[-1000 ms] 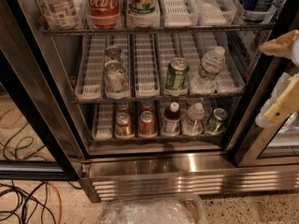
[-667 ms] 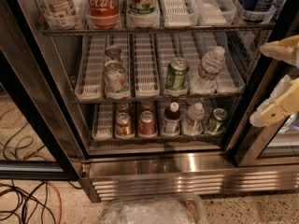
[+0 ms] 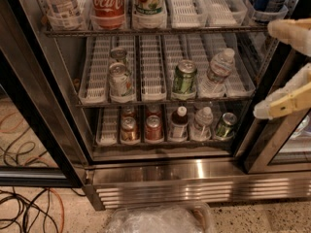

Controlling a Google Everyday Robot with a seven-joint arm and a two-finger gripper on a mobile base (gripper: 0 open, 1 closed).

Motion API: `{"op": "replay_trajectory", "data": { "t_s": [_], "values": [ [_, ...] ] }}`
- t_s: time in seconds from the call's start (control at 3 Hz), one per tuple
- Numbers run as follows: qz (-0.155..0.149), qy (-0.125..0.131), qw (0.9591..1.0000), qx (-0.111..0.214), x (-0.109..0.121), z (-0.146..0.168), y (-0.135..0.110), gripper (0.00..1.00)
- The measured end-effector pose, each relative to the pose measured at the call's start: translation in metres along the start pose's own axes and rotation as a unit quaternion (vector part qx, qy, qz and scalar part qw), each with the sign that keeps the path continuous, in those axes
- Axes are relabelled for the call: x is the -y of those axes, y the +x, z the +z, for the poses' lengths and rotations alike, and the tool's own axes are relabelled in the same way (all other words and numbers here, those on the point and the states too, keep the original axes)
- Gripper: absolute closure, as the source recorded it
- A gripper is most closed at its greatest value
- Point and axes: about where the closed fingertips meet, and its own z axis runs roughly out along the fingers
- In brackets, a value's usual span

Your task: Pick blue plastic bottle from top shelf of fridge

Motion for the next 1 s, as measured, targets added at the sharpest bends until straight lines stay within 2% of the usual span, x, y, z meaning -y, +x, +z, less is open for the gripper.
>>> {"op": "replay_trajectory", "data": {
  "t_s": [0.33, 0.67, 1.0],
  "values": [
    [-0.005, -0.013, 0.9958, 0.09, -0.001, 0.0049, -0.0421, 0.0],
    [-0.005, -0.013, 0.9958, 0.09, -0.001, 0.005, -0.0421, 0.0],
    [-0.002, -0.019, 0.9944, 0.104, 0.0001, 0.0123, -0.043, 0.0]
  ]
}}
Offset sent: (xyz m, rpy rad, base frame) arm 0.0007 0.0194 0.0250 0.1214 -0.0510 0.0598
